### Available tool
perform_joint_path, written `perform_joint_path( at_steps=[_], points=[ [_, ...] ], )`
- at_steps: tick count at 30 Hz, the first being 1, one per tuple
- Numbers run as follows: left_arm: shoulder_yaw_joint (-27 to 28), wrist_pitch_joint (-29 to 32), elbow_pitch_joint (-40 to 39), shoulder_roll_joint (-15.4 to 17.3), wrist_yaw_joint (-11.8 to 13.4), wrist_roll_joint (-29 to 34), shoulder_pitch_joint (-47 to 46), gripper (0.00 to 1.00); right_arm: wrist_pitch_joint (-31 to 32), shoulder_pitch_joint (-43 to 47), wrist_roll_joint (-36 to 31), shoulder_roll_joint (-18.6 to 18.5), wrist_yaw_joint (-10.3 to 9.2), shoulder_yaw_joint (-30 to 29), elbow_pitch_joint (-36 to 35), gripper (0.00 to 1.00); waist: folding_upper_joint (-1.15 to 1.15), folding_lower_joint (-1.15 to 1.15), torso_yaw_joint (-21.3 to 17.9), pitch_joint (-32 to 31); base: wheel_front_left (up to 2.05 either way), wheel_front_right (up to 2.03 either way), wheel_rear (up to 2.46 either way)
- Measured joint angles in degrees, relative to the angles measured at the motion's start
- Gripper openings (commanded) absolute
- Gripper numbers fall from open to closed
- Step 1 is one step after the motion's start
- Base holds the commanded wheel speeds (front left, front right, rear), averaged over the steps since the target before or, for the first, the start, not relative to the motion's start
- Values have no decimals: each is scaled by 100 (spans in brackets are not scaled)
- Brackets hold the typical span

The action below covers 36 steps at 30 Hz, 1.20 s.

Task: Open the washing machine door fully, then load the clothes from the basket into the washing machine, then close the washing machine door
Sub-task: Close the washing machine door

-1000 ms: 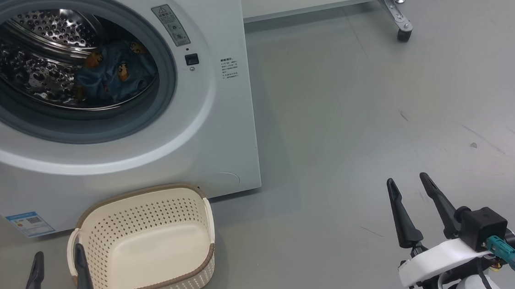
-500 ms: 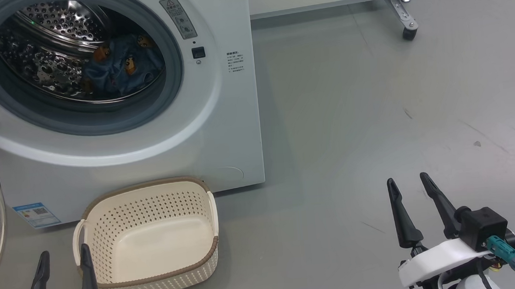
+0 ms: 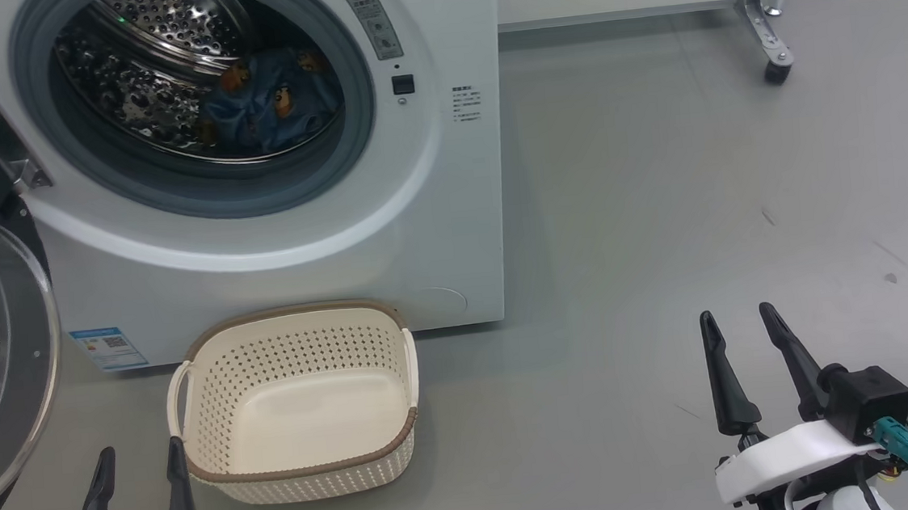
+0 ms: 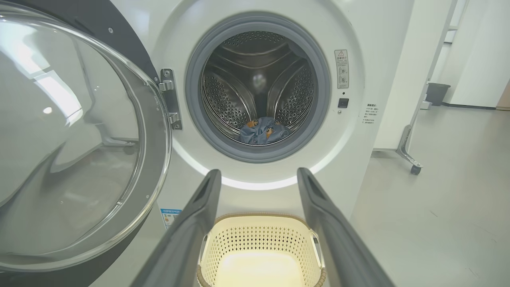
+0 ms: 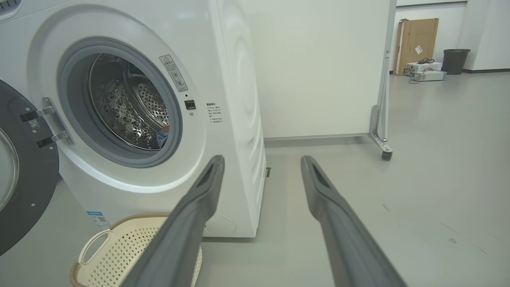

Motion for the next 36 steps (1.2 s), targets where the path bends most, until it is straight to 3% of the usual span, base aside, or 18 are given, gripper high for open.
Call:
perform_joint_path(
  at_steps=[24,36],
  points=[
    [-25,0,278,0,97,-145,3,100,0,96,-1,-18,0,91,-31,100,0,0,1676,-90,0,0,0],
    [349,0,73,2,417,-361,155,100,153,5,-110,-19,58,512,-67,100,0,0,2450,-47,0,0,0]
  ],
)
